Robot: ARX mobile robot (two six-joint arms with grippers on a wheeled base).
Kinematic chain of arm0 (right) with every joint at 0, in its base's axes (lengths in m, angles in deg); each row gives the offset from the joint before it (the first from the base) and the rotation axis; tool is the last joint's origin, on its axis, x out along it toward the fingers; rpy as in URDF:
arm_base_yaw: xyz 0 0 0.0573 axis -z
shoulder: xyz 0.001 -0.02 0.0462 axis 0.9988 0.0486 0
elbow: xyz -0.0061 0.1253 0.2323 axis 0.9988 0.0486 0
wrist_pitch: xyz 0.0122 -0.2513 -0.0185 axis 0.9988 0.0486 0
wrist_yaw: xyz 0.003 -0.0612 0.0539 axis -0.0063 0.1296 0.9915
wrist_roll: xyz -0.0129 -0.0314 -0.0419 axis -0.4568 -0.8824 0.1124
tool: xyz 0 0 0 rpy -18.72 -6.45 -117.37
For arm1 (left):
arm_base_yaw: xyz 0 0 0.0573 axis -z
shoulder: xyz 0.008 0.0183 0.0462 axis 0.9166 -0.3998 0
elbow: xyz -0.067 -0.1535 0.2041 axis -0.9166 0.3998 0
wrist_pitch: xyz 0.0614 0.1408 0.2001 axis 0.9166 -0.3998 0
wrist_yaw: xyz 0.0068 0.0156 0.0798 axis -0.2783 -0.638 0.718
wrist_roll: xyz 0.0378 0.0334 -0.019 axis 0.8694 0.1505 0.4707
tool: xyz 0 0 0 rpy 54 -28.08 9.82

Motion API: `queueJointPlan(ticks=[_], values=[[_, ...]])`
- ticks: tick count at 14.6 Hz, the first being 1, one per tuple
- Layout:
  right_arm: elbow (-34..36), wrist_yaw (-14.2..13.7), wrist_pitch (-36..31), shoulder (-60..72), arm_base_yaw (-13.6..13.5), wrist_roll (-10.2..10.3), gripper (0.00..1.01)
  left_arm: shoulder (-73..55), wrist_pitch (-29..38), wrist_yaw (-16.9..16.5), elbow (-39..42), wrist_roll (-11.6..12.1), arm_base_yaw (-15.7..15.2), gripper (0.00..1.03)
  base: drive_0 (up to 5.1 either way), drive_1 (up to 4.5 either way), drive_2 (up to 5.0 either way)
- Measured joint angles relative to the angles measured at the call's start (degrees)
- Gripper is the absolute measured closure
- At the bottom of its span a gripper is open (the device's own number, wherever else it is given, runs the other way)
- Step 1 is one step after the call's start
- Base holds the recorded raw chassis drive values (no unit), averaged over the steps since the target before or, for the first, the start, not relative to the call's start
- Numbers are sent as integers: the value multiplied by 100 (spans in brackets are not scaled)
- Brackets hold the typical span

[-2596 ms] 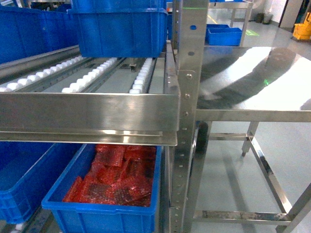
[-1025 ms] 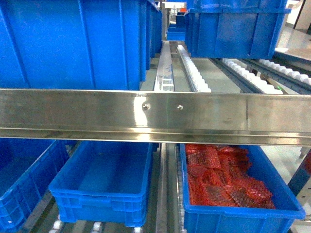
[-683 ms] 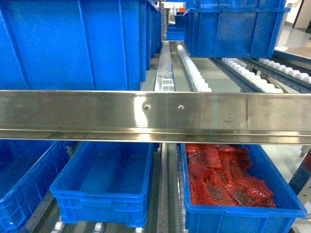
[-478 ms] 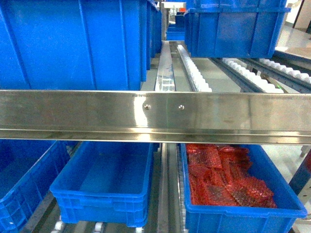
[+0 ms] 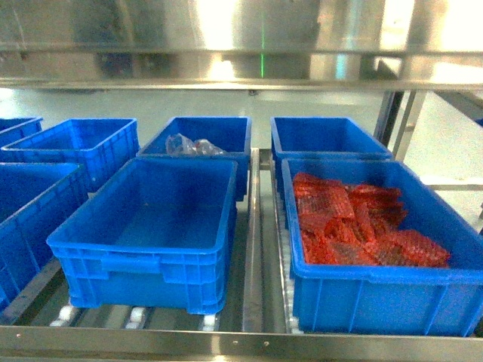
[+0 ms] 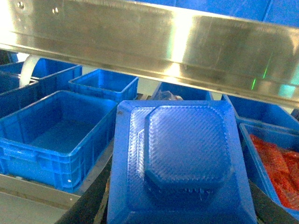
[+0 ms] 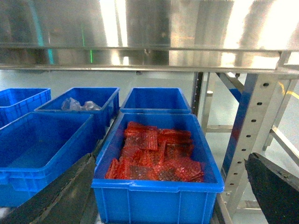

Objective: Pick blue part to blue bin on bottom shelf

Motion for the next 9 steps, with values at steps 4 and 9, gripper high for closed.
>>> queueJointPlan(ticks=[4, 9], values=[[0, -2, -9, 0, 0, -2, 3, -2, -2, 0, 0, -2, 0, 60, 0, 0, 0], [0, -7, -7, 0, 0, 7, 3, -4, 2, 0, 0, 0, 0, 60, 0, 0, 0]])
